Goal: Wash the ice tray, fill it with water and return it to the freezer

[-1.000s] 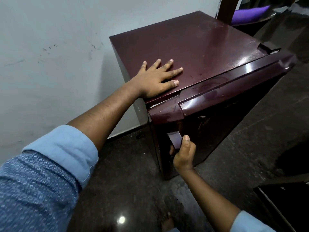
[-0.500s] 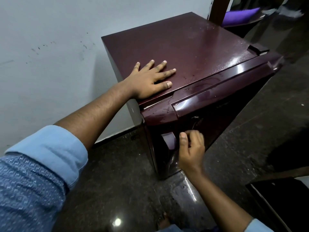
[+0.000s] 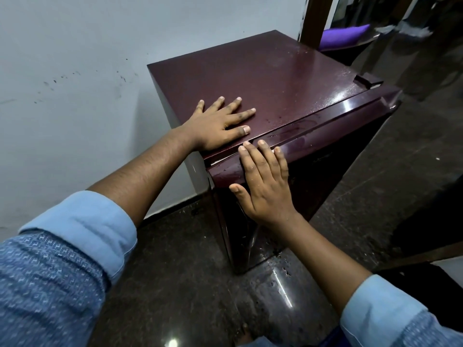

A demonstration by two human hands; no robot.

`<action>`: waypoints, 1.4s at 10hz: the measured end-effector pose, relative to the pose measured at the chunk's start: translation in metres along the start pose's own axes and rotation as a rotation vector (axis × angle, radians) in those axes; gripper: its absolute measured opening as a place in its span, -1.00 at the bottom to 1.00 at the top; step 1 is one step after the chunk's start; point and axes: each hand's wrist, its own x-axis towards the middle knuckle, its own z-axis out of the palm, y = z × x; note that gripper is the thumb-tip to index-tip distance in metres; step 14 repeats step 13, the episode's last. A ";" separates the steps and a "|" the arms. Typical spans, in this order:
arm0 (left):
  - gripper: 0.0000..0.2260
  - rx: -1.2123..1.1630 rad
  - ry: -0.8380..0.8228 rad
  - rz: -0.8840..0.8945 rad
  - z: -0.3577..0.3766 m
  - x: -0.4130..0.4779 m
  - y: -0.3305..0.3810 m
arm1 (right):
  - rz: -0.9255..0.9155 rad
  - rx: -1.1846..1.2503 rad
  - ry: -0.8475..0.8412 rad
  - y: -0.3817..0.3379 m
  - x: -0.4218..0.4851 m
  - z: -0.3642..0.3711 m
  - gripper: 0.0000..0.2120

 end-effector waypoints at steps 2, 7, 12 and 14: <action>-0.49 0.012 -0.005 0.000 0.001 -0.001 -0.002 | 0.001 0.000 0.029 -0.003 0.001 0.003 -0.35; -0.47 -0.002 -0.011 -0.015 0.004 0.001 -0.005 | 0.012 -0.061 -0.060 -0.006 0.001 -0.005 -0.33; -0.46 -0.125 -0.082 -0.205 -0.004 -0.019 0.027 | 0.051 -0.064 -0.273 0.001 -0.006 -0.051 -0.38; -0.40 -0.186 -0.069 -0.233 -0.007 -0.035 0.046 | 0.076 -0.057 -0.272 0.011 -0.012 -0.066 -0.37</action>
